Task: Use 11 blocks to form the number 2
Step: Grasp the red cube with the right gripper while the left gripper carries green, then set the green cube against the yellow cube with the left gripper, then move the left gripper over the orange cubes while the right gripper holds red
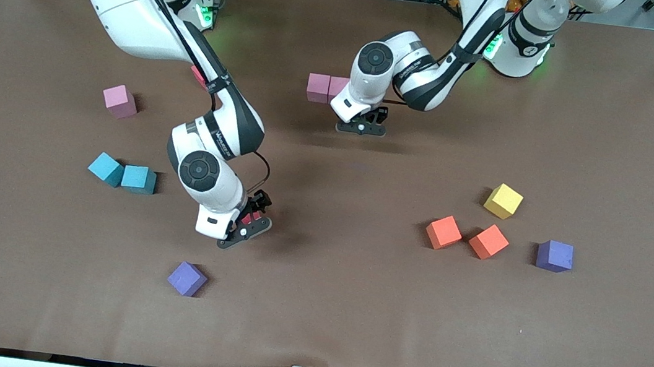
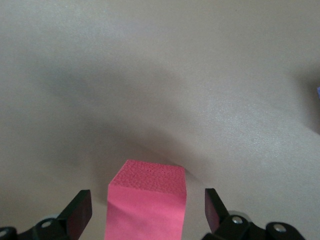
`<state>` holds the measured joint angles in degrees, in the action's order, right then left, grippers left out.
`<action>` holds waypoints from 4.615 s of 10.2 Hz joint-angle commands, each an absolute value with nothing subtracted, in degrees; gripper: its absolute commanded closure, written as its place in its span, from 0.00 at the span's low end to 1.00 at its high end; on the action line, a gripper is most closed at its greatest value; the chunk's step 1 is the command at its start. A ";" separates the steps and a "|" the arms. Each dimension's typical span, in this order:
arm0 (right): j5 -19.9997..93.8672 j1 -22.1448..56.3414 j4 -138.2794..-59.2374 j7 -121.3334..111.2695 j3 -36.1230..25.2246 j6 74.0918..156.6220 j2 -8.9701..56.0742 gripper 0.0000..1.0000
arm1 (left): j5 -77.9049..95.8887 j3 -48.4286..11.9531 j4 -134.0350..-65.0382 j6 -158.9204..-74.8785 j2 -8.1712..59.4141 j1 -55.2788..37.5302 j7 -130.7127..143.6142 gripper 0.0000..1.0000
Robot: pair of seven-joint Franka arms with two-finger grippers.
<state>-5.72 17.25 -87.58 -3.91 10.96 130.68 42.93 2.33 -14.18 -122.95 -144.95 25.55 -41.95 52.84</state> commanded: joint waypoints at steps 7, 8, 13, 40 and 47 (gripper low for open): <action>-7.73 17.58 -89.38 -0.97 10.20 132.63 44.12 0.00 | 1.23 -13.71 -123.49 -145.72 26.01 -42.98 54.93 0.89; -7.82 17.58 -89.38 -0.97 10.20 132.71 44.21 0.00 | 1.23 -13.71 -123.31 -145.72 26.02 -43.07 54.93 0.89; -7.82 17.67 -89.56 -0.53 10.20 132.71 43.95 0.99 | 1.23 -13.36 -123.05 -145.72 26.19 -44.21 54.84 0.90; -6.86 29.25 -87.36 29.33 11.34 126.39 39.46 1.00 | 1.58 -12.83 -117.26 -138.69 15.82 -30.69 55.81 0.00; -5.19 46.47 -87.89 47.36 9.76 126.30 40.52 1.00 | -0.44 -12.83 -105.39 -125.16 18.54 -12.06 49.42 0.00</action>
